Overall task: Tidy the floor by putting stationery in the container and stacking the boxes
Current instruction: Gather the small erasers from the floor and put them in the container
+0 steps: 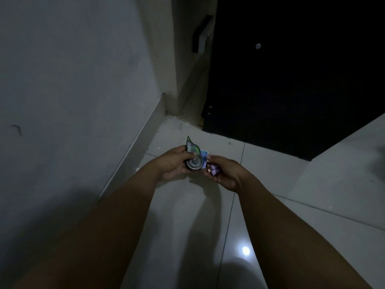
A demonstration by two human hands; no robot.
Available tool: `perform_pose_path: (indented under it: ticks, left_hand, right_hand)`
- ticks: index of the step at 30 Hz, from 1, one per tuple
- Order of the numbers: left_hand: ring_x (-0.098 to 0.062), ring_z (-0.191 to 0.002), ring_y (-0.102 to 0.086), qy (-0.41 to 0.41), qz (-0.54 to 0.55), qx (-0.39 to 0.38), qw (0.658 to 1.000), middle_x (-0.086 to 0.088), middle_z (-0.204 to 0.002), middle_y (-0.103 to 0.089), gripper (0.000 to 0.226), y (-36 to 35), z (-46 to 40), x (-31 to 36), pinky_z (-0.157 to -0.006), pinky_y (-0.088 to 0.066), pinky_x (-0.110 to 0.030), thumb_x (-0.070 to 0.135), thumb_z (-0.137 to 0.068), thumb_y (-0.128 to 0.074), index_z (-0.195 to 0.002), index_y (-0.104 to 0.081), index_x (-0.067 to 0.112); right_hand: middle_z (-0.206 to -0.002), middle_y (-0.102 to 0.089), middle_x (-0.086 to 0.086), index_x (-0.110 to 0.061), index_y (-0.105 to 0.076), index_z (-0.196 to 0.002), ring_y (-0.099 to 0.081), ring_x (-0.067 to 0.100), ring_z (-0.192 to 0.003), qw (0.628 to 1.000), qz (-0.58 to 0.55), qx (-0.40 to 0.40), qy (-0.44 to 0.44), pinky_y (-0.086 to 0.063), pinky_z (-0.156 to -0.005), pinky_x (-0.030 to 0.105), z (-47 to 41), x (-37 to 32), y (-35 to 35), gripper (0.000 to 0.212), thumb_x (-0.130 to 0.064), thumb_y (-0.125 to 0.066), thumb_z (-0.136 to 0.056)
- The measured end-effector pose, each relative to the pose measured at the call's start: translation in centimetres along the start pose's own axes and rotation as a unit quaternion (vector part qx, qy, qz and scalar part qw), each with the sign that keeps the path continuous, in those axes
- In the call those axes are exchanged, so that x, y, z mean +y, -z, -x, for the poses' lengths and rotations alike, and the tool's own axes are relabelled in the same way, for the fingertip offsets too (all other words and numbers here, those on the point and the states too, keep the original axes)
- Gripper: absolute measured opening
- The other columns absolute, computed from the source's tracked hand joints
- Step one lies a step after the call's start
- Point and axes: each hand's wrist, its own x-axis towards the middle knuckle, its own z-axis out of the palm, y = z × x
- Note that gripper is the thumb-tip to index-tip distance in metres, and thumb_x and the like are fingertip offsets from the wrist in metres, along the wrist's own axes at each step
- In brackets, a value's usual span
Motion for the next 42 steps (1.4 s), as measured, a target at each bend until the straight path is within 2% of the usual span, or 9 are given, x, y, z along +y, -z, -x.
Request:
perform_pose_path:
  ticks: [4, 12, 16, 23, 26, 30, 35, 39, 42]
  left_hand:
    - [-0.025, -0.092, -0.066, 0.002, 0.002, 0.007, 1.000, -0.018, -0.109, -0.064, 0.032, -1.4, 2.7, 0.9, -0.079, -0.057, -0.035, 0.006, -0.092, -0.053, -0.124, -0.049, 0.009]
    - [-0.019, -0.086, -0.068, 0.026, -0.011, 0.044, 0.999, -0.008, -0.094, -0.071, 0.019, -6.5, 12.3, 7.3, -0.072, -0.057, -0.031, 0.008, -0.091, -0.049, -0.100, -0.065, 0.013]
    - [-0.020, -0.090, -0.066, 0.035, -0.006, 0.050, 0.998, -0.009, -0.100, -0.069, 0.025, -9.9, 18.0, 13.4, -0.077, -0.056, -0.035, 0.009, -0.093, -0.048, -0.115, -0.061, 0.008]
    - [-0.027, -0.098, -0.065, 0.029, 0.029, 0.054, 0.998, -0.015, -0.106, -0.068, 0.019, -16.5, 27.3, 24.6, -0.086, -0.056, -0.040, 0.010, -0.093, -0.049, -0.107, -0.063, 0.011]
    - [-0.027, -0.098, -0.065, 0.023, 0.035, 0.054, 0.998, -0.017, -0.109, -0.067, 0.022, -19.9, 31.7, 30.0, -0.087, -0.055, -0.040, 0.009, -0.093, -0.048, -0.109, -0.062, 0.010]
    - [-0.026, -0.095, -0.065, 0.015, 0.049, 0.067, 0.996, -0.016, -0.106, -0.067, 0.021, -23.6, 36.4, 37.0, -0.082, -0.057, -0.037, 0.008, -0.093, -0.049, -0.109, -0.061, 0.008]
    - [-0.022, -0.085, -0.065, -0.014, 0.069, 0.093, 0.993, -0.015, -0.099, -0.066, 0.016, -27.4, 40.8, 44.6, -0.075, -0.058, -0.034, 0.007, -0.093, -0.048, -0.103, -0.060, 0.008]
    - [-0.016, -0.072, -0.066, -0.049, 0.069, 0.110, 0.990, -0.010, -0.085, -0.067, 0.013, -29.0, 43.1, 49.3, -0.068, -0.058, -0.033, 0.006, -0.093, -0.047, -0.091, -0.060, 0.011]
    - [-0.015, -0.067, -0.065, -0.067, 0.073, 0.115, 0.988, -0.010, -0.080, -0.066, 0.014, -29.3, 44.4, 52.0, -0.058, -0.059, -0.028, 0.005, -0.092, -0.048, -0.086, -0.058, 0.011]
  right_hand:
    - [-0.047, -0.050, 0.001, -0.004, -0.060, -0.090, -0.050, 0.008, -0.043, 0.999, 0.037, 0.009, -0.009, -0.059, -0.058, 0.028, 2.9, -1.1, -0.5, 0.007, -0.008, -0.054, -0.093]
    - [-0.077, -0.046, 0.016, -0.001, -0.050, -0.081, -0.047, 0.024, -0.068, 0.996, -0.018, 0.048, -0.079, -0.060, -0.056, 0.037, 13.7, -7.0, -4.7, 0.023, -0.014, -0.042, -0.098]
    - [-0.073, -0.052, 0.012, 0.001, -0.056, -0.088, -0.052, 0.018, -0.064, 0.995, -0.022, 0.035, -0.088, -0.060, -0.058, 0.033, 20.8, -12.1, -7.8, 0.025, -0.014, -0.040, -0.099]
    - [-0.063, -0.066, 0.003, -0.007, -0.065, -0.100, -0.066, 0.010, -0.058, 0.998, 0.048, -0.010, -0.049, -0.058, -0.060, 0.025, 32.9, -21.8, -12.3, 0.023, -0.009, -0.041, -0.098]
    - [-0.076, -0.063, 0.009, -0.006, -0.066, -0.096, -0.063, 0.014, -0.063, 0.995, 0.088, -0.016, -0.043, -0.057, -0.059, 0.025, 38.6, -26.9, -14.4, 0.023, -0.005, -0.043, -0.096]
    - [-0.095, -0.059, 0.022, 0.003, -0.061, -0.115, -0.063, 0.017, -0.073, 0.988, 0.143, -0.036, -0.053, -0.055, -0.066, 0.027, 44.7, -33.6, -16.7, 0.030, -0.002, -0.040, -0.094]
    - [-0.103, -0.048, 0.022, 0.000, -0.064, -0.104, -0.054, 0.028, -0.093, 0.986, 0.149, -0.067, -0.044, -0.058, -0.070, 0.029, 51.2, -41.0, -19.6, 0.028, -0.001, -0.038, -0.093]
    - [-0.092, -0.049, 0.017, 0.008, -0.054, -0.121, -0.057, 0.023, -0.077, 0.988, 0.132, -0.067, -0.032, -0.059, -0.064, 0.029, 53.9, -44.4, -21.9, 0.032, -0.004, -0.037, -0.096]
    - [-0.083, -0.058, 0.010, -0.005, -0.060, -0.096, -0.056, 0.016, -0.068, 0.986, 0.149, -0.077, -0.019, -0.054, -0.056, 0.025, 54.7, -46.2, -23.6, 0.025, -0.006, -0.035, -0.097]
